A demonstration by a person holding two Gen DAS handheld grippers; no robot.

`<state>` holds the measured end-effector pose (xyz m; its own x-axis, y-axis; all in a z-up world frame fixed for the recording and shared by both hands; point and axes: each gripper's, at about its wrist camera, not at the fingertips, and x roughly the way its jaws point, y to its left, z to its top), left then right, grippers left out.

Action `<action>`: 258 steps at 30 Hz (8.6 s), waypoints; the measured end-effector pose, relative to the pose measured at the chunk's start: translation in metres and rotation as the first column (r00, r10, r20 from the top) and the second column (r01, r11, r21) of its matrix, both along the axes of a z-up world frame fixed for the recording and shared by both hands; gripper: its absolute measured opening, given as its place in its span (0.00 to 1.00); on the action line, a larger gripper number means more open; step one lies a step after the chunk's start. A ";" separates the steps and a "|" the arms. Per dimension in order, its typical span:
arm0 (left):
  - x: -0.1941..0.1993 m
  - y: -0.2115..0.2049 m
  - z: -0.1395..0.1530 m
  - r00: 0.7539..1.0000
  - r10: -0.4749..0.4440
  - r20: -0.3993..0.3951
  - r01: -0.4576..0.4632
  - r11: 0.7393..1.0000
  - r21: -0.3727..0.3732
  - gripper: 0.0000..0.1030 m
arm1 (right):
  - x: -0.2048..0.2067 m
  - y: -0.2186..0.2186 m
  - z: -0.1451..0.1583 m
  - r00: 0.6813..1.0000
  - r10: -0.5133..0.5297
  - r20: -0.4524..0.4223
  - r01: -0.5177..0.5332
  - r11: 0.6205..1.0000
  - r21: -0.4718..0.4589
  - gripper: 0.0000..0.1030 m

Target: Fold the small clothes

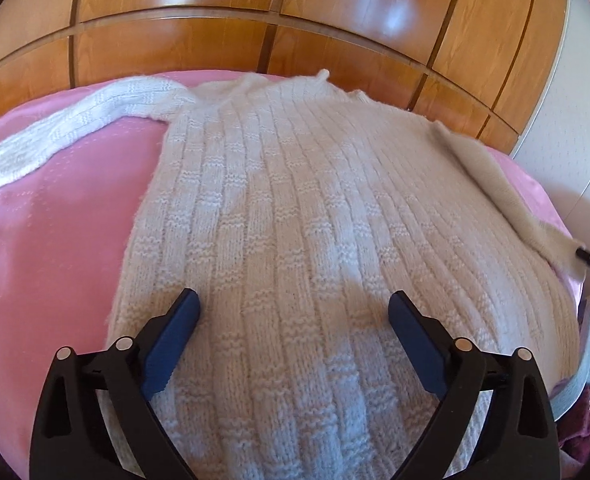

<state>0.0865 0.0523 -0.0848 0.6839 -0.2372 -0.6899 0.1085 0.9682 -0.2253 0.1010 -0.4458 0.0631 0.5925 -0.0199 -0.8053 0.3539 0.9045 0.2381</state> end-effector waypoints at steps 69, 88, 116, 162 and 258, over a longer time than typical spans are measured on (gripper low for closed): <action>0.195 -0.124 0.024 0.965 -0.092 -0.245 0.040 0.976 -0.213 0.09 | 0.085 0.107 -0.065 0.972 -0.231 0.049 0.230 0.973 0.026 0.98; 0.189 -0.017 0.126 0.989 0.111 0.095 -0.084 0.964 -0.251 0.07 | 0.076 0.098 -0.063 0.952 -0.286 0.104 0.281 0.958 0.066 0.98; 0.142 0.027 0.003 0.965 0.263 -0.004 -0.257 0.941 -0.218 0.75 | 0.164 0.135 -0.027 0.999 -0.050 -0.012 0.048 0.992 -0.121 0.98; 0.151 0.025 -0.001 0.979 0.201 -0.018 -0.200 0.950 -0.241 0.95 | 0.098 0.191 -0.084 0.984 -0.014 -0.178 -0.055 0.925 -0.377 0.98; 0.151 -0.076 0.044 0.985 0.140 0.104 -0.135 0.990 -0.049 0.73 | 0.106 0.155 -0.090 0.991 -0.006 -0.135 -0.023 0.977 -0.211 0.98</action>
